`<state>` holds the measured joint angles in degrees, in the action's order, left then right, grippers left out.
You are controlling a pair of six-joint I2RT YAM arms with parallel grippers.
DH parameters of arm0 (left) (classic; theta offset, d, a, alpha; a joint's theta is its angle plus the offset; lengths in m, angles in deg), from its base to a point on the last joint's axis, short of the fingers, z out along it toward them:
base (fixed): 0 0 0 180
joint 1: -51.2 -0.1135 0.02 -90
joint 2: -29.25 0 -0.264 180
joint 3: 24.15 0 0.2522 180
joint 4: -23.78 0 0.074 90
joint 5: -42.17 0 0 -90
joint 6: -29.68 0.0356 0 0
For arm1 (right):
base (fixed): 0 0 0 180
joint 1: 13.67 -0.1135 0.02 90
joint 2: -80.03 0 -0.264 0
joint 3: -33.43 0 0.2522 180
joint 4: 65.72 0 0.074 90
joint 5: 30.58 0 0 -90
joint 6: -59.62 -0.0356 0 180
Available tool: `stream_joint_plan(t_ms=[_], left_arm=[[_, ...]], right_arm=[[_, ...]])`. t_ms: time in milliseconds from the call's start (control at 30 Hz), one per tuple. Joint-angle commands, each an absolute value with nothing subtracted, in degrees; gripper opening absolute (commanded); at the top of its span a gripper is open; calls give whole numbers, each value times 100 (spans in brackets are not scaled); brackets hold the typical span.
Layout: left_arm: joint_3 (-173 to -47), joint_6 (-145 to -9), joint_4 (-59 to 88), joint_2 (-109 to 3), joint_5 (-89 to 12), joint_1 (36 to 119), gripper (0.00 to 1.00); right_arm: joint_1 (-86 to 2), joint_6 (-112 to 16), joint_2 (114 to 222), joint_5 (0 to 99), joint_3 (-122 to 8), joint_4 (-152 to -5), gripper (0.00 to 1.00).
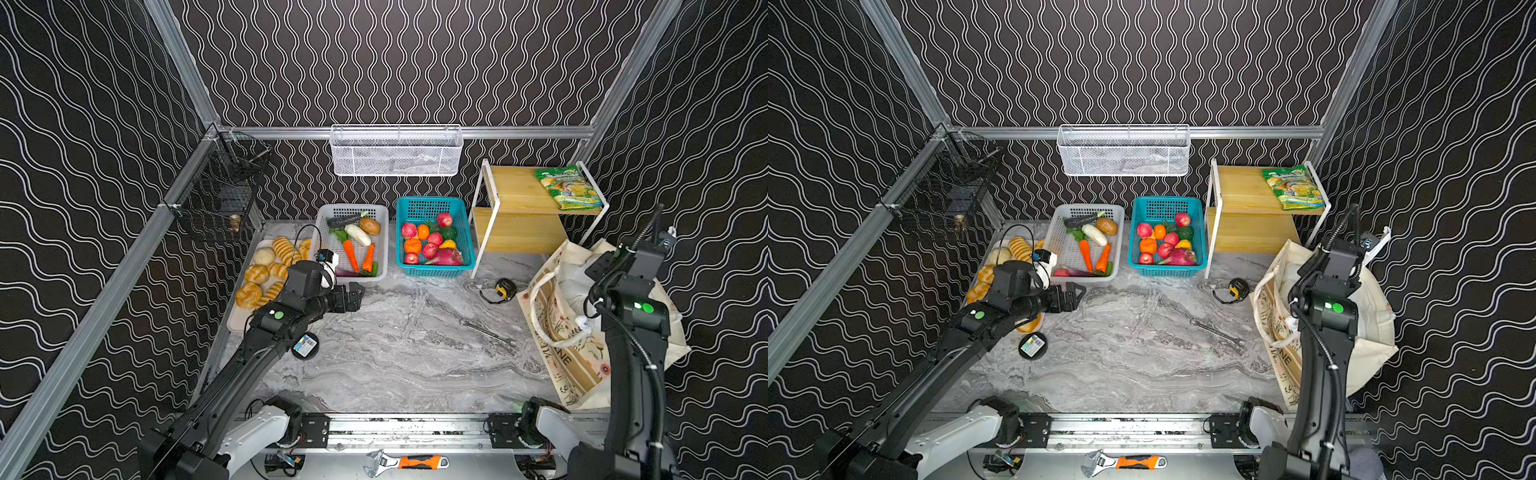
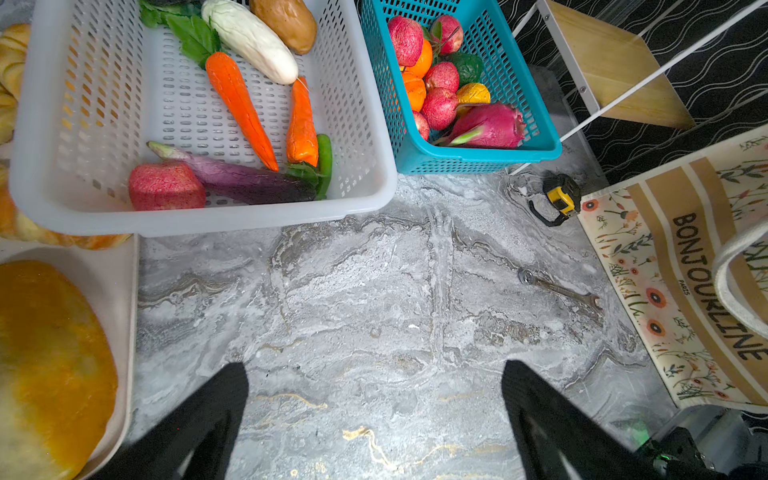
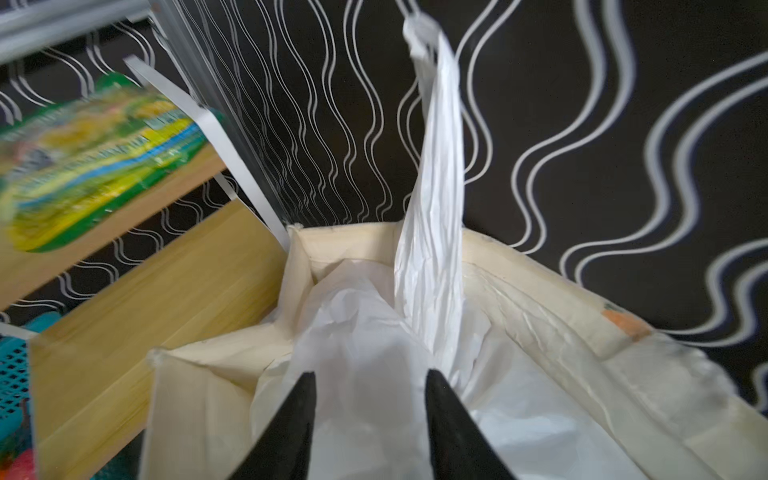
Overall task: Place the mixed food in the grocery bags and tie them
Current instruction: 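Lower the white bag into the tote bag and open the right gripper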
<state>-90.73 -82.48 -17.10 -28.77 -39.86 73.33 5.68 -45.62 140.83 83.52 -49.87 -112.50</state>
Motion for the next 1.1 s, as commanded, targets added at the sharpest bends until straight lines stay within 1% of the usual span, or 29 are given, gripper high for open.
stream_joint_plan(t_ms=[0, 67, 167, 233, 267, 467, 567, 600, 667, 733, 767, 833, 867, 900, 1000, 1067], left_arm=[[-9130, -8143, -1679, -2870, -3938, 7323, 99], [-9126, -8141, -1679, -2864, -3937, 7325, 99], [-9126, -8133, -1686, -2867, -3939, 7321, 98], [-9150, -8111, -1727, -2882, -3940, 7325, 99], [-9161, -8089, -1753, -2893, -3939, 7326, 99], [-9103, -8138, -1691, -2832, -4006, 7315, 99], [-9067, -8228, -1608, -2860, -3929, 7322, 99], [-9073, -8246, -1609, -2875, -3913, 7326, 99], [-9082, -8256, -1612, -2893, -3911, 7320, 99], [-9093, -8247, -1614, -2889, -3968, 7326, 99], [-9100, -8239, -1606, -2887, -4001, 7321, 99], [-9122, -8236, -1594, -2894, -4018, 7320, 99], [-9134, -8246, -1598, -2900, -4011, 7320, 99], [-9148, -8251, -1602, -2924, -3993, 7326, 99], [-9133, -8320, -1653, -2898, -3975, 7326, 99], [-9033, -8402, -1571, -2843, -3981, 7320, 99]], right_arm=[[799, -4831, 14300, 8058, -4692, -10909, 30], [980, -5257, 14398, 7867, -4234, -10779, 27], [1295, -5704, 14456, 7296, -3458, -10466, 27], [1489, -5841, 14515, 7002, -3222, -10360, 27], [1538, -5886, 14545, 7035, -3252, -10457, 27], [1540, -5477, 14111, 7014, -4034, -10691, 38], [1542, -5219, 13855, 6721, -4430, -10715, 47], [1542, -5148, 13787, 6492, -4588, -10742, 51], [1542, -4935, 13693, 5547, -4829, -10714, 59], [1533, -4859, 13512, 3878, -4847, -10403, 65], [1517, -5000, 13431, 3148, -4742, -10088, 66], [1231, -5585, 13291, 1900, -4381, -9280, 62], [1019, -5659, 13269, 1574, -4255, -9061, 61], [699, -5486, 13281, 1510, -4234, -9172, 59], [-613, -4466, 13393, 2284, -4365, -10146, 52], [-1388, -4201, 13443, 2384, -4214, -10247, 52]])
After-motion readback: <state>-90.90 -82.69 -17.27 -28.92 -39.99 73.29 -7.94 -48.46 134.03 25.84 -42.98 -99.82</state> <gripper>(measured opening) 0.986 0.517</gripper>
